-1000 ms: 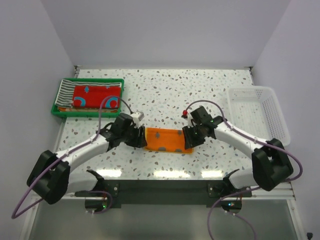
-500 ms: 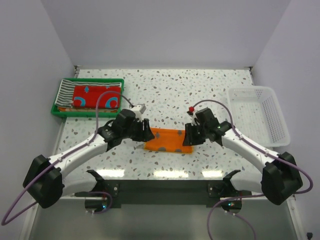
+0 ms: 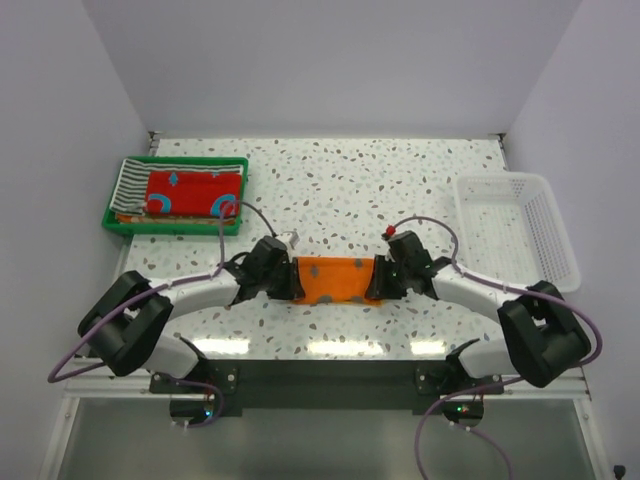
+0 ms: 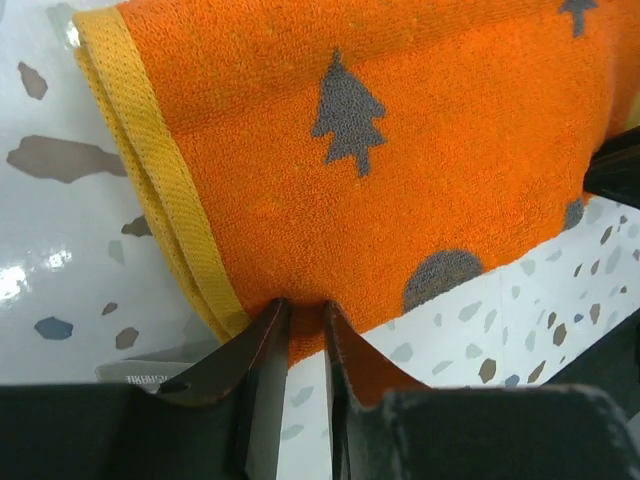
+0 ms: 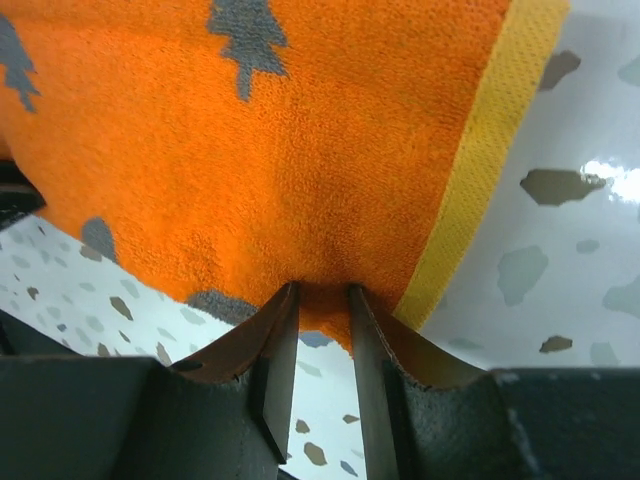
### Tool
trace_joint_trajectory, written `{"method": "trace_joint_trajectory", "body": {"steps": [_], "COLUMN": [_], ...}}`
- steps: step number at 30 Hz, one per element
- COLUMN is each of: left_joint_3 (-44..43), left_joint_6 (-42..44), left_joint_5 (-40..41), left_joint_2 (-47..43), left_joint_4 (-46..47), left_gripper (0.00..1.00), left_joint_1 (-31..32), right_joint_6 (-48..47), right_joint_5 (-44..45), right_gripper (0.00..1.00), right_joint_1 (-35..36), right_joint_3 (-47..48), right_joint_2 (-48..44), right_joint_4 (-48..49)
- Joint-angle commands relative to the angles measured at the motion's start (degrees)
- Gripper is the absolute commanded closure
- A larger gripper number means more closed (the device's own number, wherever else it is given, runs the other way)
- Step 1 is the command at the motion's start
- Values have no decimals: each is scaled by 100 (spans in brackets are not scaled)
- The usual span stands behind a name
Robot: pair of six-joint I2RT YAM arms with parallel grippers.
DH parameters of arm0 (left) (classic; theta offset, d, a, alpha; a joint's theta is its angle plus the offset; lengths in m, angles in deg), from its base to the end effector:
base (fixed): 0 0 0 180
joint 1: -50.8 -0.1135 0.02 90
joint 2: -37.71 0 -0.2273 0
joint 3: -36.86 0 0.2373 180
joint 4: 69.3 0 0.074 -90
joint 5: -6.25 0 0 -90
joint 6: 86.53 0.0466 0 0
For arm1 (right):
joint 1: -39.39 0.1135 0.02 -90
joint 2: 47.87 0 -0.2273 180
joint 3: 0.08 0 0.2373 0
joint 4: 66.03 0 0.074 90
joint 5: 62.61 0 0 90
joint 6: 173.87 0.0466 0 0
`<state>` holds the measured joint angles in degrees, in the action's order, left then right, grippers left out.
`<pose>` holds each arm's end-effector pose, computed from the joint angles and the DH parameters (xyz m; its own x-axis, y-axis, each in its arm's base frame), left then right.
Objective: Fold and stack the towels
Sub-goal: Fold the towel, then neatly place the folded towel into the bin
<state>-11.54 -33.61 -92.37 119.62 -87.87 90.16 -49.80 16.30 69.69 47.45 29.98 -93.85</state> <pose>0.1963 -0.1701 0.1128 -0.9076 -0.0266 -0.4190 0.1893 0.8649 -0.4649 0.2029 0.1289 0.1142 -0.9339 0.0910 -0.3457 -0.0719 0.8995 0.4310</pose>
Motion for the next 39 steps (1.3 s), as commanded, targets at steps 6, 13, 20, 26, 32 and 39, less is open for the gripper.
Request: {"method": "trace_joint_trajectory", "body": {"steps": [6,13,20,26,32,39], "left_joint_3": [502,116,-350,-711,-957,-817], "left_joint_6": [-817,-1328,-1285,-661,262,1168], "left_joint_5": [124,290,1019,968,731,713], "left_joint_2": [273,63,-877,-1309,-1520,-1757], "left_joint_4": [937,1289,411,-547,-1277,-1638], "left_gripper": [76,62,31,4,0,0], "left_joint_1": [55,345,302,-899,-2262,-3144], "right_joint_6": [-479,-1374,-2009,-1939,-1842,-1947], "right_joint_5": [590,916,1012,1399,1855,2199], "right_gripper": [67,64,49,23,18,32], "right_joint_1": [-990,-1176,-730,571,1855,2875], "right_joint_3": [279,1676,2327,2749,3390,4550], "right_joint_2": [1039,1506,812,618,1416,2647], "right_joint_4": [17,-757,-1573,-1873,-2040,-2410]}}
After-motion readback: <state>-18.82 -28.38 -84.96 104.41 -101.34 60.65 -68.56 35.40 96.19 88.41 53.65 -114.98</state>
